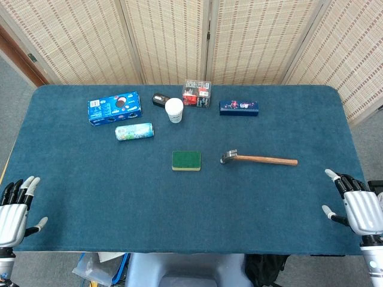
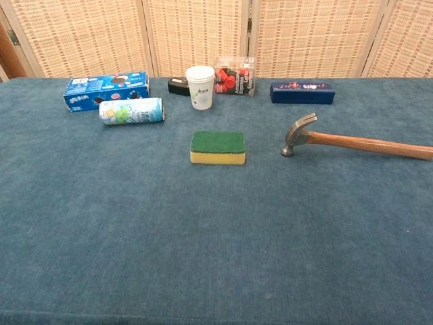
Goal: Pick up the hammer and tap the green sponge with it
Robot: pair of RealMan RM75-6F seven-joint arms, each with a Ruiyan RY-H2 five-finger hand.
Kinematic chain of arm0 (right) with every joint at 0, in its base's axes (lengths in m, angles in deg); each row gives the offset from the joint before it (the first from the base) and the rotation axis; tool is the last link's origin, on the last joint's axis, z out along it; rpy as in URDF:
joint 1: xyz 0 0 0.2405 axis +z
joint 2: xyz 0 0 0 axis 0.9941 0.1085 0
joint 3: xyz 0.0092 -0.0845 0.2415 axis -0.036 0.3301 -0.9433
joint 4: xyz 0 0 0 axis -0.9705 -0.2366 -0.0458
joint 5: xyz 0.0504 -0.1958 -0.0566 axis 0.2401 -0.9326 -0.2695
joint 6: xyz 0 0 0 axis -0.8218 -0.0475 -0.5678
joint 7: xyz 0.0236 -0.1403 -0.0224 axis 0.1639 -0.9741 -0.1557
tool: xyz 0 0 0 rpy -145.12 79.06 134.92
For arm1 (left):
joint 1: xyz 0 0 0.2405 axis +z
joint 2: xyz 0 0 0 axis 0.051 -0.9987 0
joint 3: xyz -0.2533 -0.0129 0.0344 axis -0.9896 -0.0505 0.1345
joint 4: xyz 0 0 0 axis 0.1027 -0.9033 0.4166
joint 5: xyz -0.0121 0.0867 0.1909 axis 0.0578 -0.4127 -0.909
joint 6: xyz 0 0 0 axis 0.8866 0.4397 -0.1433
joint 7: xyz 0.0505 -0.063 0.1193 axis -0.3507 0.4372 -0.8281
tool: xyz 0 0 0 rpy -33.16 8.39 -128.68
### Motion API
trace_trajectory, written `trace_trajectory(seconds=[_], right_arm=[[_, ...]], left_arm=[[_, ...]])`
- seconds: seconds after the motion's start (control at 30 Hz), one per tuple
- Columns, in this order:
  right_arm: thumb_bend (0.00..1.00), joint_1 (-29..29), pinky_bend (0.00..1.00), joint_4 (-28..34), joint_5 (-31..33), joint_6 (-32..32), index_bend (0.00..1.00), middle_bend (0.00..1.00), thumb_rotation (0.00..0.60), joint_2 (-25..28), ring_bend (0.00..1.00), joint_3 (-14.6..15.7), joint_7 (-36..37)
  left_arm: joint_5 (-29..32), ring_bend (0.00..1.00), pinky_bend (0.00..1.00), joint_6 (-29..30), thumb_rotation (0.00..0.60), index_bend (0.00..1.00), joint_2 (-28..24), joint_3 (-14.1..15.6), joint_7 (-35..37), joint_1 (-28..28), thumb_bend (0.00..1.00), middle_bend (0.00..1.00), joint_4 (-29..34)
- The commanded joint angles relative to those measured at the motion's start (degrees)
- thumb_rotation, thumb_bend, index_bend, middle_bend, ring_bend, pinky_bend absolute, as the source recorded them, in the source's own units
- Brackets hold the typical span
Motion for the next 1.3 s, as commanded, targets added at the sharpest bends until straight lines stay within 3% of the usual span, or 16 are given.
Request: trace_trajectory(seconds=[0.03, 0.63, 1.0, 1.3], right_arm=[[0.21, 0.0, 0.25, -0.1, -0.3, -0.3, 0.13, 0.22, 0.6, -0.1, 0.17, 0.0, 0.1], [0.21, 0.6, 0.25, 0.8, -0.7, -1.3, 0.14, 0.23, 0.6, 0.3, 0.17, -1.1, -1.6], [0.21, 6.7, 0.25, 3.5, 2.0, 6.1, 0.14, 0.27, 0.6, 0.7, 0.17, -4.1, -5.4], [0.25, 14.9, 0.25, 2.6, 7.8, 17.0, 0.18, 0.32, 0.6, -1.0, 0.19, -7.4, -7.0]], left_arm=[[0.0, 0.0, 0.0, 0.0, 0.6, 0.0, 0.1, 0.0, 0.0, 0.0, 0.18, 0.0, -0.1], [-0.6, 0.0, 0.0, 1.0, 0.6, 0.0, 0.5, 0.3, 1.6, 0.7, 0.18, 0.0, -1.0], [-0.7, 0.0, 0.0, 1.4, 0.6, 0.0, 0.4, 0.5, 2.5, 1.1, 0.18, 0.0, -1.5], [-0.9, 0.0, 0.0, 1.9, 0.6, 0.0, 0.4, 0.9, 3.2, 1.8, 0.18, 0.0, -1.8]])
